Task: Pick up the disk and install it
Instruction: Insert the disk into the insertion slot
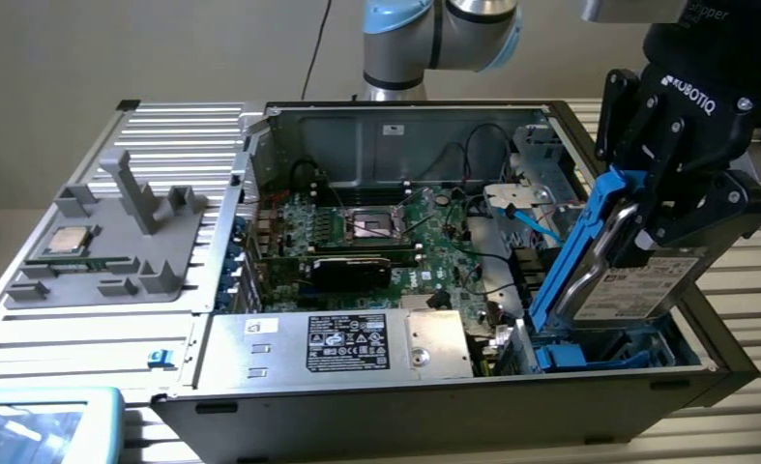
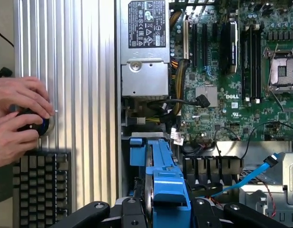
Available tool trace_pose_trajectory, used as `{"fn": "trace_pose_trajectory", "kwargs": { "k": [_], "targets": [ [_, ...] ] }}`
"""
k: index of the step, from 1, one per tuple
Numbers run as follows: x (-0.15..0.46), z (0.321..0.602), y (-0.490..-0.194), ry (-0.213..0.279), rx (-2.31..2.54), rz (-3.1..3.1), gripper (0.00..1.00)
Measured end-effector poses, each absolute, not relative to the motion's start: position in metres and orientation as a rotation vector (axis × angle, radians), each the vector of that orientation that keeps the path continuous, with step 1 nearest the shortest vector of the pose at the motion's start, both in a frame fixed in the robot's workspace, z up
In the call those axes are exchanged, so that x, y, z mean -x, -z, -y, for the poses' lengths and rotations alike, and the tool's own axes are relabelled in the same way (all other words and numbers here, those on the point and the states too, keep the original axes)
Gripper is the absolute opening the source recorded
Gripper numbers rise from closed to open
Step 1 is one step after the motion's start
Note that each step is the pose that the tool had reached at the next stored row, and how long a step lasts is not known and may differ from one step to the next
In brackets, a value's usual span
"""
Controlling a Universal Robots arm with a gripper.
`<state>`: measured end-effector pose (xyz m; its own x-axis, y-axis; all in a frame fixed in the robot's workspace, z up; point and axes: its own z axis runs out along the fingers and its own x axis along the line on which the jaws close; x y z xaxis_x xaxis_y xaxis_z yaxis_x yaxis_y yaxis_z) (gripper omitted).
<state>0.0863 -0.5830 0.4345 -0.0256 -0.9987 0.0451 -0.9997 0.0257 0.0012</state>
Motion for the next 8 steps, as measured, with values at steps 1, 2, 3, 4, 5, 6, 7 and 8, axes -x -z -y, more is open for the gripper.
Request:
{"fn": "trace_pose_trajectory", "kwargs": {
  "k": [1, 2, 3, 4, 5, 6, 7, 8],
  "targets": [
    [-0.0863, 0.5830, -0.4342, -0.047, -2.172, 2.224, 0.37],
    [-0.0863, 0.5830, -0.4338, -0.047, -2.174, 2.221, 0.37],
    [-0.0863, 0.5830, -0.4333, -0.047, -2.176, 2.220, 0.37],
    [-0.0863, 0.5831, -0.4325, -0.047, -2.177, 2.219, 0.37],
    [-0.0863, 0.5830, -0.4312, -0.047, -2.177, 2.219, 0.37],
    [-0.0863, 0.5831, -0.4298, -0.047, -2.178, 2.218, 0.37],
    [-0.0863, 0.5831, -0.4282, -0.047, -2.178, 2.218, 0.37],
    [-0.0863, 0.5830, -0.4269, -0.047, -2.179, 2.217, 0.37]
  ]
}}
